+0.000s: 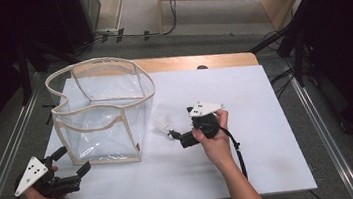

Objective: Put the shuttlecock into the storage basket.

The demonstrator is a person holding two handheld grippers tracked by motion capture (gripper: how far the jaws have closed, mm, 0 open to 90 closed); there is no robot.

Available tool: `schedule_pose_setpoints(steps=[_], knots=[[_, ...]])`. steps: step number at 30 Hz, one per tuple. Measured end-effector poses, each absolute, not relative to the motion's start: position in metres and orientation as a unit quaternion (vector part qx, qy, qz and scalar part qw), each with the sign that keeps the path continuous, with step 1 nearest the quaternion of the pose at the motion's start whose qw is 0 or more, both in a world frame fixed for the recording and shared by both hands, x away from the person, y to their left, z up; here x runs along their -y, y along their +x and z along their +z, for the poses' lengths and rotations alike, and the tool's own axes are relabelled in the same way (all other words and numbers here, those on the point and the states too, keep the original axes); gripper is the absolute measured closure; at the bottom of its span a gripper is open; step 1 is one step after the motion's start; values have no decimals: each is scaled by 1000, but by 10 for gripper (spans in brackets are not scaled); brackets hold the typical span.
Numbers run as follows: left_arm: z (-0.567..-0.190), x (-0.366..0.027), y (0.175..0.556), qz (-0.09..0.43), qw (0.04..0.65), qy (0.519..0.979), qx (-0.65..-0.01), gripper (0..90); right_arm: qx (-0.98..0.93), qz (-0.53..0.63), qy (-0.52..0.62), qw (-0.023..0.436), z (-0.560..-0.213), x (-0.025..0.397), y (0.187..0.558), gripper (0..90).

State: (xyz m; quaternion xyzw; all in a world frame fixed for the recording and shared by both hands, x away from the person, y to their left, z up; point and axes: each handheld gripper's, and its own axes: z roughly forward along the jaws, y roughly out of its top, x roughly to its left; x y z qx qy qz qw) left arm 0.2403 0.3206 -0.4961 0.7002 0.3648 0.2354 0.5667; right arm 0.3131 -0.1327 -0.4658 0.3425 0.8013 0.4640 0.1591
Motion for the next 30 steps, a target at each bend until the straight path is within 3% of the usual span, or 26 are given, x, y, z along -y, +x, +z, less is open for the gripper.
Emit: schedule_pose_setpoints(steps=[20,22,25,26,30], knots=[[-496,-321,240,235,567,700,-366,0,-811,413,399,109,-481,114,324,70],[-496,-321,240,236,567,700,-365,0,-807,406,411,120,-483,112,324,195],[-496,-321,240,235,567,700,-365,0,-802,409,419,119,-484,111,323,284],[-496,-321,240,235,567,700,-365,0,-802,405,420,124,-484,110,323,357],[-496,-321,240,235,567,700,-366,0,-810,393,418,120,-487,106,323,435]])
